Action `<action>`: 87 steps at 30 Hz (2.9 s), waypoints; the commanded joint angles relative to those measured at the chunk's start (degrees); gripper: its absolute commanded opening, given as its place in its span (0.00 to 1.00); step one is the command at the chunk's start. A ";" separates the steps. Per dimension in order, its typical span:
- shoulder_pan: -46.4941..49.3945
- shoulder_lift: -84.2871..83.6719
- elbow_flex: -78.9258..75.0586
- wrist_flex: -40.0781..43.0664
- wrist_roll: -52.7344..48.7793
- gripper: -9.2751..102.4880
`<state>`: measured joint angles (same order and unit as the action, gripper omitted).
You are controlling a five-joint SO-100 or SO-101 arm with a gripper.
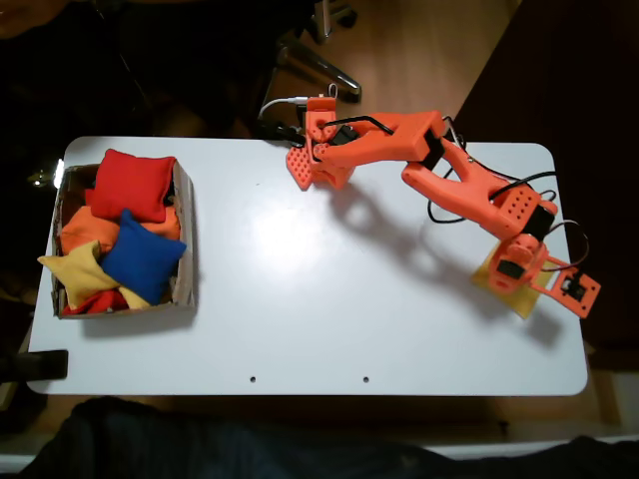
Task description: Grasp a bag and put it in the box.
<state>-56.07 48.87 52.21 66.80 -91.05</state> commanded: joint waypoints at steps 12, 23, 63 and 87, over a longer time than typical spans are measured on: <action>-1.67 -3.87 -8.44 1.23 -0.18 0.81; -2.11 -8.09 -12.74 3.16 -0.18 0.81; -2.37 -11.87 -20.83 15.64 -0.70 0.48; -1.49 -17.31 -43.24 34.28 0.18 0.24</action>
<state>-58.27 33.13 17.23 97.12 -91.41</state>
